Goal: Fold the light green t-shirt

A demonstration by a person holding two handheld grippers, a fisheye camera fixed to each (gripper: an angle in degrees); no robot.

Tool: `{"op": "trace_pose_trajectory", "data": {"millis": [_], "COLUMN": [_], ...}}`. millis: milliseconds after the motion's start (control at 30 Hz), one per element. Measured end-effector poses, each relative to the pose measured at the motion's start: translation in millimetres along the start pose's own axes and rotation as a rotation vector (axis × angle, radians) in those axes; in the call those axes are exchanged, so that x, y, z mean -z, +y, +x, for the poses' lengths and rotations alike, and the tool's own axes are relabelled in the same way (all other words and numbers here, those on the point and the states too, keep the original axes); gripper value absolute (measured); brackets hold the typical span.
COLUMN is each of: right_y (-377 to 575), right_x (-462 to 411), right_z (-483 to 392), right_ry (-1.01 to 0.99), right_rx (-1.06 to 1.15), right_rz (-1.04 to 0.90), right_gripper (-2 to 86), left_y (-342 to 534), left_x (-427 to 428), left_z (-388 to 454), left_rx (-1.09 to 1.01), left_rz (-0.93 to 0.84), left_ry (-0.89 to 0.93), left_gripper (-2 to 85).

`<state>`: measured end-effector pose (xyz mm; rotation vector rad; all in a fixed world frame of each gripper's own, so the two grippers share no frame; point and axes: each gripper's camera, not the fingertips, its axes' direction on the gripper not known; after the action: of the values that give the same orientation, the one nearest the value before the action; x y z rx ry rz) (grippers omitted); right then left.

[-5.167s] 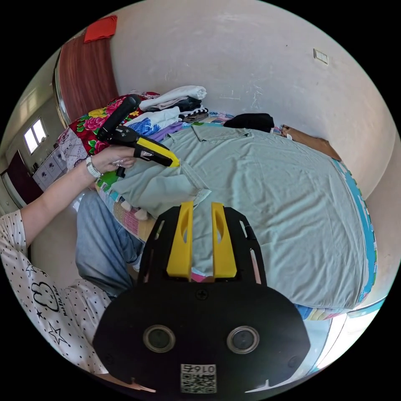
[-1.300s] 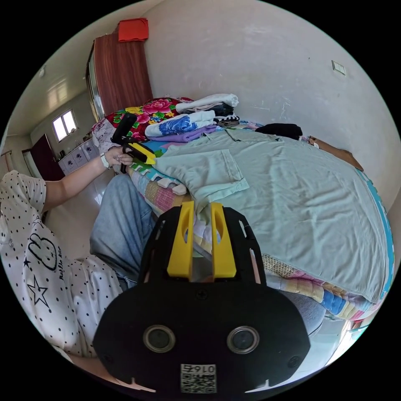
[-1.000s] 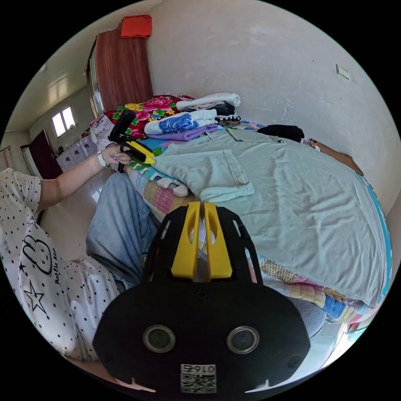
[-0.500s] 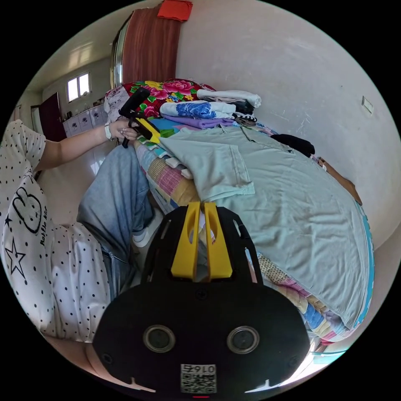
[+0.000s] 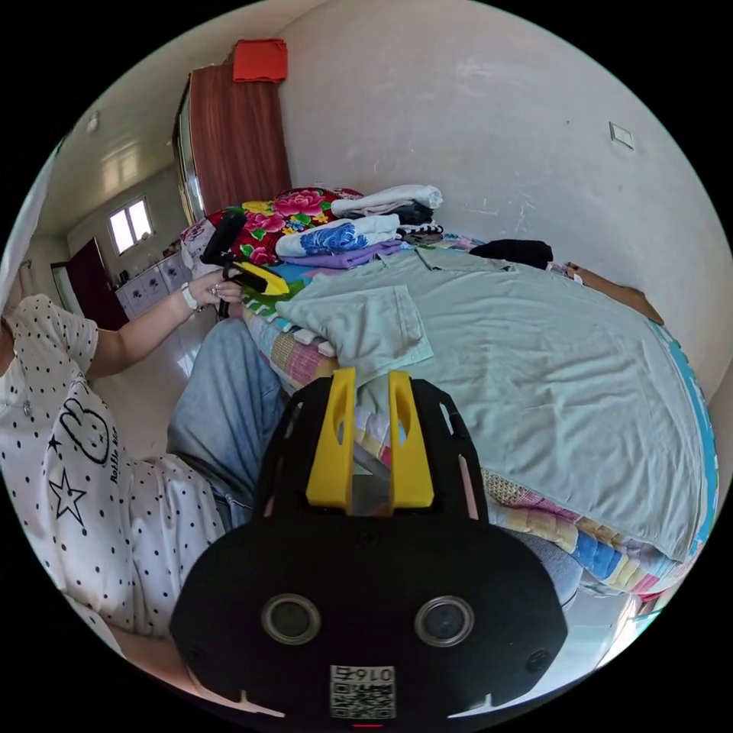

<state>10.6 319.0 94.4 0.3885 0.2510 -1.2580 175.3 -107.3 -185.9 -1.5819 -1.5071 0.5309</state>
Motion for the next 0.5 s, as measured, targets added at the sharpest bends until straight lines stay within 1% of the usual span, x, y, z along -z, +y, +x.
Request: {"op": "trace_pose_trajectory", "data": {"millis": [100, 233, 333, 367, 433, 500], "right_y": [-2, 6, 19, 25, 34, 39], "right_x": [-18, -30, -29, -30, -25, -12], "right_z": [-7, -8, -5, -4, -4, -5], "right_ry": [0.008, 0.040, 0.000, 0.002, 0.039, 0.067], "right_rx": [-0.002, -0.038, -0.033, -0.025, -0.022, -0.027], "right_rz": [-0.040, -0.053, -0.081, -0.115, -0.124, -0.053], "right_gripper": [7.4, 2.6, 1.2, 0.9, 0.6, 0.3], "left_y": [-5, -2, 1, 2, 1, -8], "left_x": [3, 26, 52, 64, 86, 115], "left_z": [6, 10, 7, 7, 10, 20], "left_rx": [-0.025, -0.053, -0.038, -0.031, -0.022, -0.036], "left_rz": [-0.075, -0.076, -0.080, -0.077, -0.053, 0.017], "left_ry": [-0.062, -0.080, -0.073, -0.073, -0.085, -0.110], "left_gripper": [3.5, 0.5, -0.3, -0.4, -0.6, -0.8]}}
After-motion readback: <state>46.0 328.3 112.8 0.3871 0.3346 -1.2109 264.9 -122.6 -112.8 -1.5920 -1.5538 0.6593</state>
